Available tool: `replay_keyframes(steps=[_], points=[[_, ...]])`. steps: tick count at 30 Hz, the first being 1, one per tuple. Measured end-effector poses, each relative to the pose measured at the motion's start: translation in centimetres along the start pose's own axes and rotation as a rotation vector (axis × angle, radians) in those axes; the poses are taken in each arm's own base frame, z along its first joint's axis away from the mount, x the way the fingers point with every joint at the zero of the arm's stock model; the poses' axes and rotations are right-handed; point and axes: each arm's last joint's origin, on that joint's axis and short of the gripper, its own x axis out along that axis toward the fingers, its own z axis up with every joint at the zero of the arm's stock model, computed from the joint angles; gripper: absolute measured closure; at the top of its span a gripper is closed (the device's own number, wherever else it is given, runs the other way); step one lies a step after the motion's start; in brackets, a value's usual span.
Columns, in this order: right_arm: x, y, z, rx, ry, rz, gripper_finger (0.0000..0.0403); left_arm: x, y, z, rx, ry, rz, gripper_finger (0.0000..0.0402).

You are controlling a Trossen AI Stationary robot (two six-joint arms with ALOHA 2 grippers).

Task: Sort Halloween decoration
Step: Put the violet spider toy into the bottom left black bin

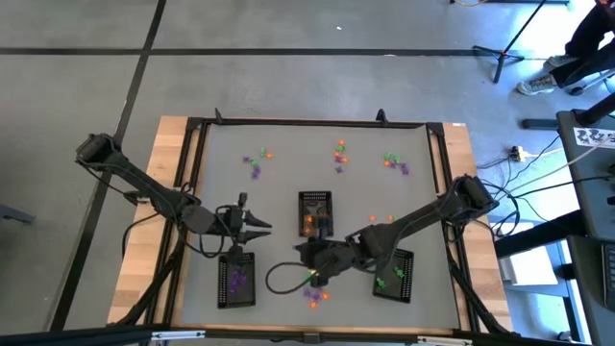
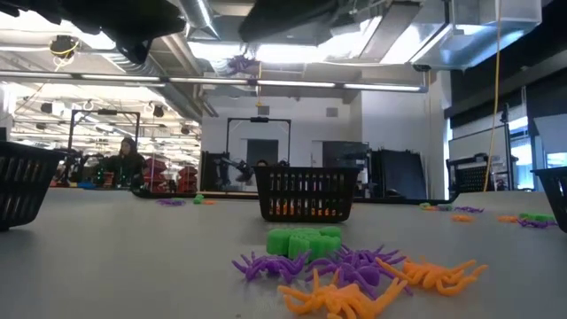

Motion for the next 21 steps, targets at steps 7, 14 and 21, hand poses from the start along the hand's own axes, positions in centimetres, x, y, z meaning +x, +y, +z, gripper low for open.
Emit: replay_keyframes(steps=[7, 14, 21], points=[[0.5, -1.1, 0.7, -0.007, -0.049, -0.013, 0.0403, 1.1, -0.1, -1.3, 0.001, 0.072, -0.010, 0.0267], [0.6, -1.0, 0.6, -0.012, -0.038, 0.074, 0.0403, 1.5, 0.5, -1.4, -0.044, 0.080, 0.021, 0.0259], [1.5, -1.5, 0.3, 0.035, -0.015, 0.177, 0.0391, 1.5, 0.5, -1.4, -0.047, 0.084, 0.010, 0.0259]])
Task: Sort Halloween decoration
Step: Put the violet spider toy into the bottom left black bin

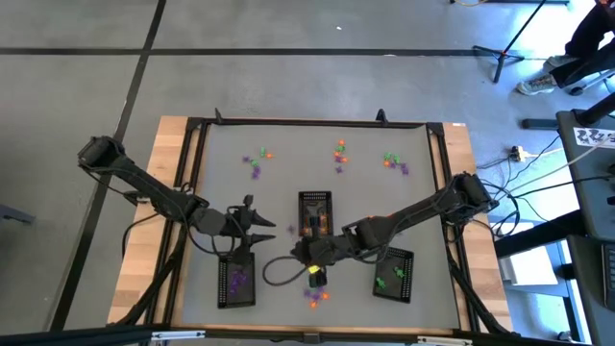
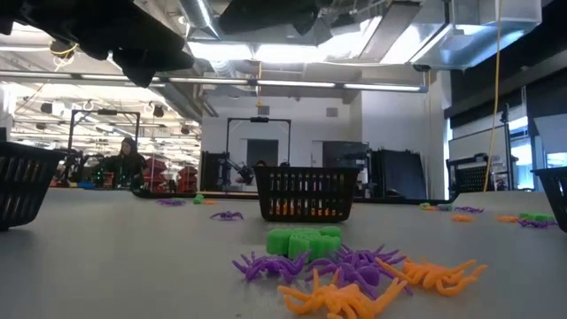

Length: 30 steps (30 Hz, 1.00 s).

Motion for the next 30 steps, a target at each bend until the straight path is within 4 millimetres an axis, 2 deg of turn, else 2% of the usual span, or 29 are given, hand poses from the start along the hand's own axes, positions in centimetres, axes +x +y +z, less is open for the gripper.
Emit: replay_keyframes(steps=[5, 9, 12, 19, 30], points=[[1.6, -1.1, -1.4, 0.041, 0.093, -0.042, 0.0367, 0.1, 0.1, -0.3, -0.012, 0.028, 0.010, 0.0259], [2.1, -1.8, -2.1, 0.083, 0.154, -0.082, 0.0352, 1.0, 0.6, -1.0, -0.025, 0.064, 0.047, 0.0260], [1.8, -2.0, -2.7, 0.079, 0.208, -0.158, 0.0349, 2.0, 1.4, -1.7, -0.033, 0.112, 0.084, 0.0260], [-1.2, -0.7, -1.8, 0.053, 0.175, -0.269, 0.0348, 4.6, 3.0, -3.2, -0.056, 0.220, 0.135, 0.0261], [-2.3, 0.6, -2.0, 0.011, 0.176, -0.321, 0.0348, 9.2, 3.7, -5.1, -0.055, 0.389, 0.088, 0.0261]])
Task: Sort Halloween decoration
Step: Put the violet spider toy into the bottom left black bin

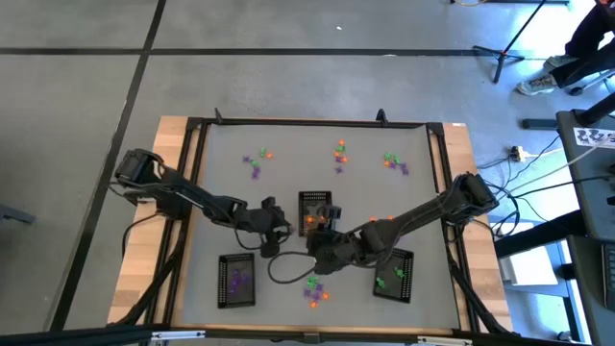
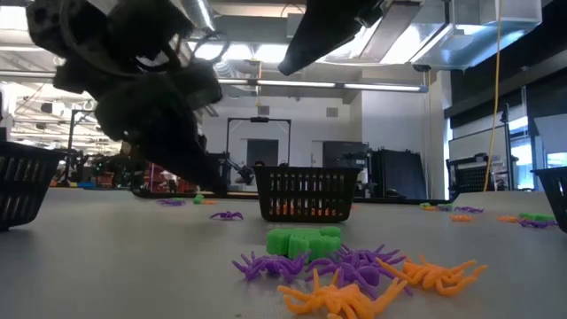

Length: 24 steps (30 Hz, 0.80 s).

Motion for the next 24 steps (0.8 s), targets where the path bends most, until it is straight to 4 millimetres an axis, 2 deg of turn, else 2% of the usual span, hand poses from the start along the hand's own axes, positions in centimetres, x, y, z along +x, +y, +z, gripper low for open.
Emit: replay_keyframes(steps=[7, 18, 24], points=[[0.0, -0.1, -0.1, 0.009, 0.006, -0.015, 0.0348, 0.5, 0.1, -0.4, 0.070, 0.161, 0.054, 0.0261], [0.0, -0.1, -0.1, 0.015, 0.006, -0.016, 0.0348, 0.5, 0.0, -0.3, 0.098, 0.145, 0.072, 0.0261], [0.0, -0.1, -0.1, 0.016, 0.004, -0.015, 0.0348, 1.2, -0.1, -0.4, 0.100, 0.157, 0.075, 0.0261]])
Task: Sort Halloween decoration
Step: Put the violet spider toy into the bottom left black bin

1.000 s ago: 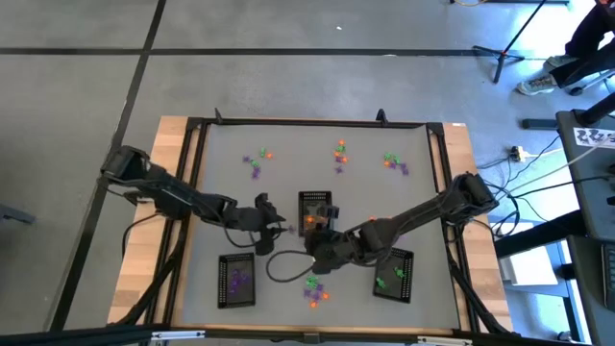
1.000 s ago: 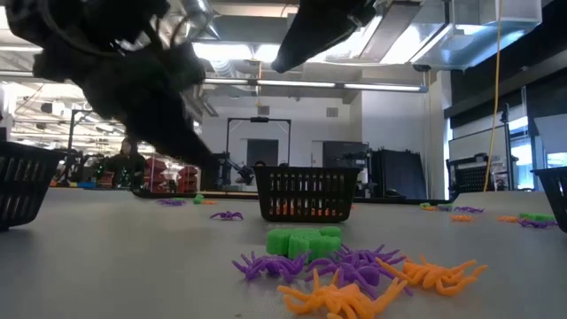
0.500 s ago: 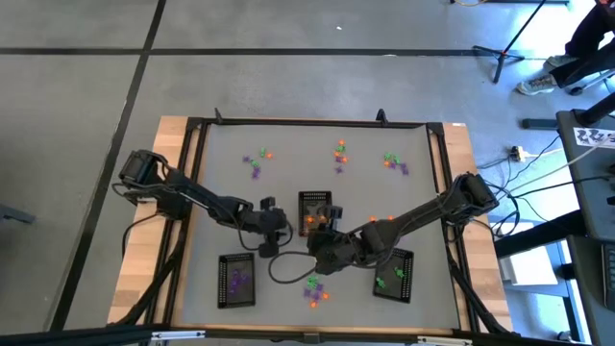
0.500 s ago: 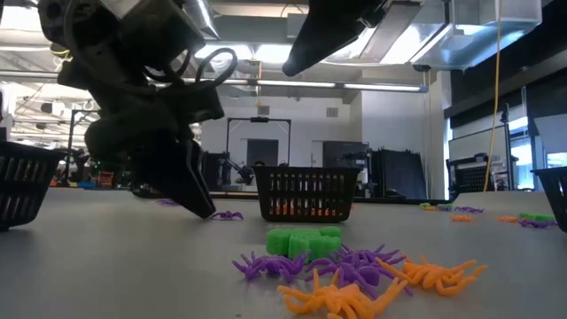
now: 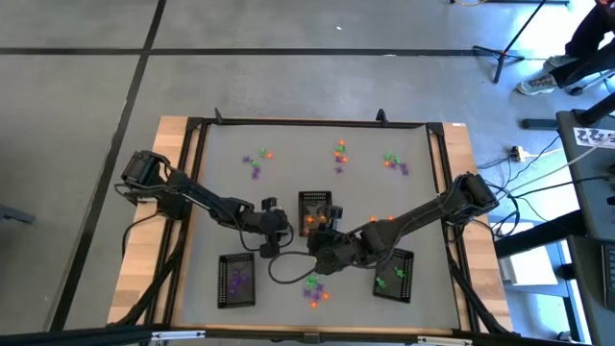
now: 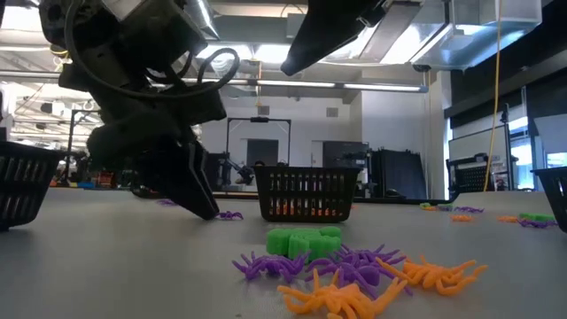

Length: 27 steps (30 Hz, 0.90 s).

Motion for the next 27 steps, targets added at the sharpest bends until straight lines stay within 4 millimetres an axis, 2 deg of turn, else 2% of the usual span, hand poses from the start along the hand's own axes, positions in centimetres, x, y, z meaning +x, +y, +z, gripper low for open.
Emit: replay_keyframes(steps=[8, 13, 18, 24, 27], points=[[0.0, 0.0, 0.0, -0.001, -0.003, 0.000, 0.0348, 1.5, -0.8, 1.5, 0.014, 0.053, 0.014, 0.0261], [0.0, 0.0, 0.0, -0.005, 0.004, -0.001, 0.0348, 1.4, -0.8, 1.7, 0.021, 0.110, 0.047, 0.0273], [0.0, -0.1, -0.2, -0.007, 0.018, -0.005, 0.0348, 1.3, -0.7, 1.6, 0.038, 0.121, 0.037, 0.0314], [-0.1, 0.1, -0.2, -0.008, 0.015, -0.003, 0.0348, 1.2, -0.5, 1.6, 0.039, 0.130, 0.023, 0.0384], [-0.1, 0.1, -0.2, -0.008, 0.015, -0.003, 0.0348, 0.9, -0.5, 1.7, 0.050, 0.127, 0.014, 0.0397]])
